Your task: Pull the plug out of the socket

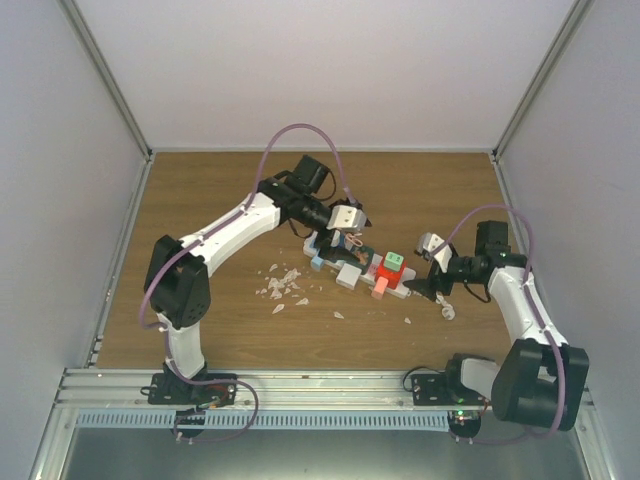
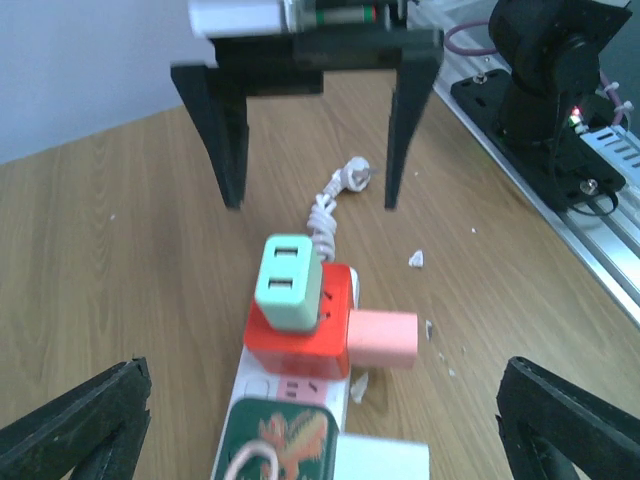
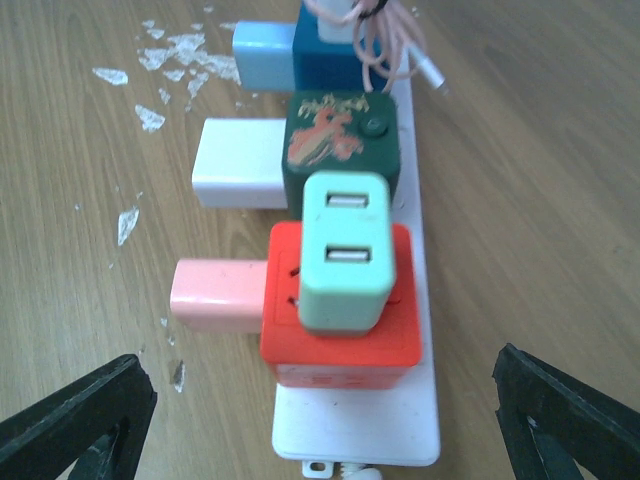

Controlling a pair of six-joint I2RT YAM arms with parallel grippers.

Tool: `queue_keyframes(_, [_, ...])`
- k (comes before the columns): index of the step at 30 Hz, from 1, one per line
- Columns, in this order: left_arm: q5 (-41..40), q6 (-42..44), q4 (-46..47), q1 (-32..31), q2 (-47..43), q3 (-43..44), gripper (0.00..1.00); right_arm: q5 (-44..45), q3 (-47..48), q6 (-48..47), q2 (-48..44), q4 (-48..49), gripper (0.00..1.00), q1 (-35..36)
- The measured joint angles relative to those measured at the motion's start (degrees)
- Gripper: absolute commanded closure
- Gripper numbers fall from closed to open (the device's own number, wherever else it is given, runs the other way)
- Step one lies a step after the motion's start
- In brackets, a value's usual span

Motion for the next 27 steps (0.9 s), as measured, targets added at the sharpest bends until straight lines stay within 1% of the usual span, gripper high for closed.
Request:
queue_keyframes(4, [-0.04,-0.2,0.31,-2.01,3.5,3.96,0.07,0.09,-3.3,-2.38,1.38,2.36,0.07,-0.13])
queue_keyframes(8, [-0.17,-0.66,0.83,-1.75,3.67,4.04,0.07,0.11,-3.54,-3.63,6.21,6.1,0.1,-0.13])
queue_keyframes(13, [-0.15,-1.64,2.91,-0.61,1.79,-0.26,0.07,0.22,-3.52,-4.35,11.23,10.45,0.15,0.76])
queue_keyframes(17, [0.09,-2.14,3.43,1.03,-0.79,-3.76,0.08,0.59,-3.52,-4.31,14.19,13.16,0.19,3.39])
queue_keyframes(18, [0.11,-2.16,3.54,1.64,-1.51,-4.42,0.08,0.74,-3.52,-4.35,14.67,13.55,0.22,4.11])
queue_keyframes(21, [0.48,-2.16,4.0,3.48,-4.0,-6.8,0.08,1.4,-3.08,-4.09,16.57,14.6,0.4,6.45])
queue_keyframes(23, [0.9,-2.14,4.2,4.9,-5.68,-8.59,0.09,1.38,-2.36,-3.76,17.84,14.64,0.49,7.32])
queue_keyframes(25, [1.2,-2.01,4.17,6.16,-7.13,-10.1,0.1,1.66,-1.16,-2.99,18.99,15.19,0.55,8.57])
queue_keyframes(27, [1.42,-1.51,3.96,7.43,-8.28,-11.43,0.11,1.77,0.02,-2.82,20.41,15.96,0.57,10.32])
